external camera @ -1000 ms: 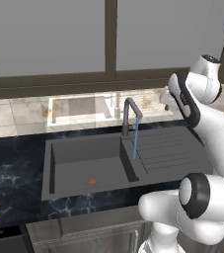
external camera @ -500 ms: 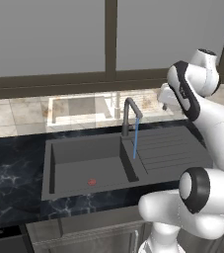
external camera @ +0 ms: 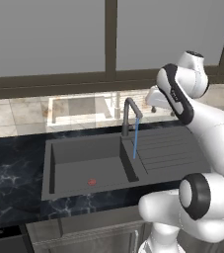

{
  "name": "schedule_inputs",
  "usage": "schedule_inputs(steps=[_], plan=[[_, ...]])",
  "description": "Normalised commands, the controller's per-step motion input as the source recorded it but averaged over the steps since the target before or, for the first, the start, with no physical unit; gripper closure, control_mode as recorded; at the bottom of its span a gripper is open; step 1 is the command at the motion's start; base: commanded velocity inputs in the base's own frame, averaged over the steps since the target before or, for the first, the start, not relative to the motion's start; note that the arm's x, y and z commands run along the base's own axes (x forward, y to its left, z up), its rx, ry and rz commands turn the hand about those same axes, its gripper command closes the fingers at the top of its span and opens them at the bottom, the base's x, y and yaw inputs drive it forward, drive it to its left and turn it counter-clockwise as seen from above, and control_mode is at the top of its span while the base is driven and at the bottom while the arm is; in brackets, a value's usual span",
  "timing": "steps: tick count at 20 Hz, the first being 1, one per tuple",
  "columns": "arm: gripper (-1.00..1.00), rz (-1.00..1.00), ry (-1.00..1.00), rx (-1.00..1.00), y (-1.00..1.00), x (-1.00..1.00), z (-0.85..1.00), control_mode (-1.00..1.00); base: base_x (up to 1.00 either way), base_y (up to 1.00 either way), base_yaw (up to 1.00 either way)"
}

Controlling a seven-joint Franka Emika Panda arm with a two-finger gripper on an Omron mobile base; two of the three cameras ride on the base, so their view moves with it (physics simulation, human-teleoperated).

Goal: Soak the sponge with water for a few seconds and then drop it inside the sink.

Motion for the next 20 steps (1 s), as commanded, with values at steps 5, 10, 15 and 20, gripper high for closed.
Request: schedule_inputs(steps=[5,10,15,20], plan=[[-1.0,0.09,0.06,0.0,0.39,0.0,0.24,-1.0,0.0,0.0,0.0],[-1.0,0.09,0.09,0.0,0.36,0.0,0.32,-1.0,0.0,0.0,0.0],[-1.0,0.08,0.07,0.0,0.32,0.0,0.2,-1.0,0.0,0.0,0.0],[-1.0,0.07,0.07,0.0,0.32,0.0,0.18,-1.0,0.0,0.0,0.0]])
